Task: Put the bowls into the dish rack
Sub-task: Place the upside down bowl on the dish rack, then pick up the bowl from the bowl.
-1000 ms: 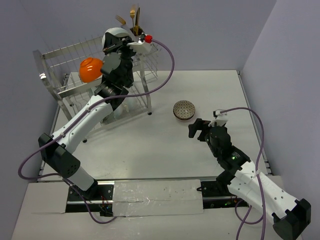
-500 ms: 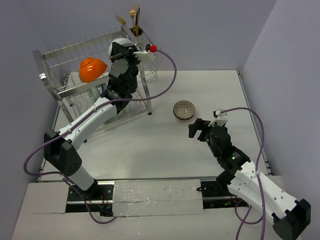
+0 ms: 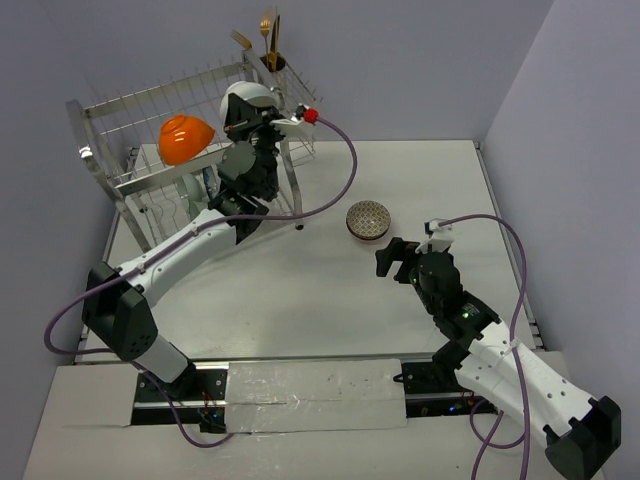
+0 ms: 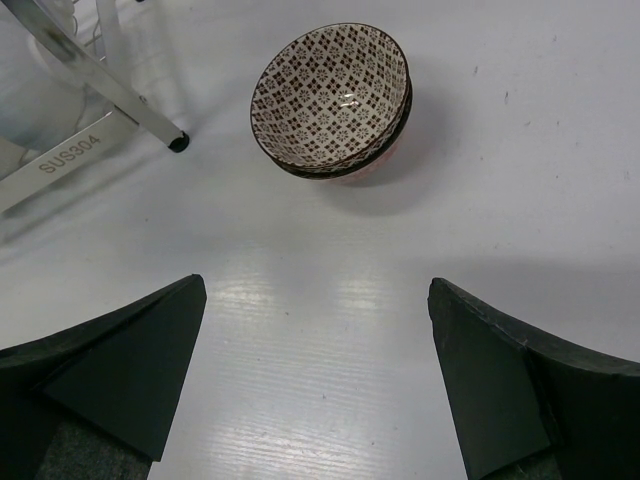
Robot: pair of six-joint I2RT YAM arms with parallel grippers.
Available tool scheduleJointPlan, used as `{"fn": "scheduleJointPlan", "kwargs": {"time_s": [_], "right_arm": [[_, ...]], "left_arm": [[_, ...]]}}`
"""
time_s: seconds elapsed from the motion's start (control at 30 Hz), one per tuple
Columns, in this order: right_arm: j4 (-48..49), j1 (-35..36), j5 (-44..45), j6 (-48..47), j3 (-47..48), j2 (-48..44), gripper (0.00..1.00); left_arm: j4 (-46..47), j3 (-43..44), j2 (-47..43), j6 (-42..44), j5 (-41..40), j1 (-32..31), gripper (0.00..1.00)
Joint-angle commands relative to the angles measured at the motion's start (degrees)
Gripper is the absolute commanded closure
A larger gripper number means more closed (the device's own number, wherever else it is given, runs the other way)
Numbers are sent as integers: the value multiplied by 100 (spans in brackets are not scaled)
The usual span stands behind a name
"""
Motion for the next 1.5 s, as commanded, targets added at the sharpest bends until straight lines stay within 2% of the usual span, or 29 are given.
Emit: {"fn": "scheduleJointPlan", "kwargs": {"time_s": [0.0,0.13,0.33,0.47,0.87,0.97,1.0,1.07,1.1,1.13,1.27,1.4,1.47], "right_arm": [[266,-43,45,37,-12,-20,0],[266,-43,18,37,-12,-29,0],[310,-43,-17,55,-39,-46,0],[293,-51,-17,55,-21,-46,0],[301,-69,-61,55,-30,-64,0],[293,-69,-61,46,-21,-64,0],[293,-69,-43,46,-21,-64,0],[292,-69,-43,46,-21,-73,0],[275,-78,-34,46,-21,-73,0],[275,-69,-34,37,-21,-73,0],[249,-69,1,46,-12,-73,0],[231,-69,27,37,-12,-81,0],[231,-69,1,37,-12,-81,0]], "left_arm": [[173,-318,-81,174,-157,-232,92],[331,-530,-98,315,-351,-373,91],[560,-803,-81,386,-623,-566,76],[464,-838,-72,184,-773,-672,55],[-326,-347,-239,-888,-914,-970,10],[-871,14,-318,-1476,-887,-1137,3],[-1342,232,-353,-1939,-861,-1182,1],[-1924,514,-441,-2512,-738,-1269,1],[-2249,838,-467,-3185,-668,-1287,1],[-2966,1015,-494,-3566,-607,-1288,1],[-4325,1648,-731,-5288,-141,-1288,1],[-5344,2026,-1117,-6037,-114,-1174,1],[-5992,2124,-1398,-6450,8,-920,1]]}}
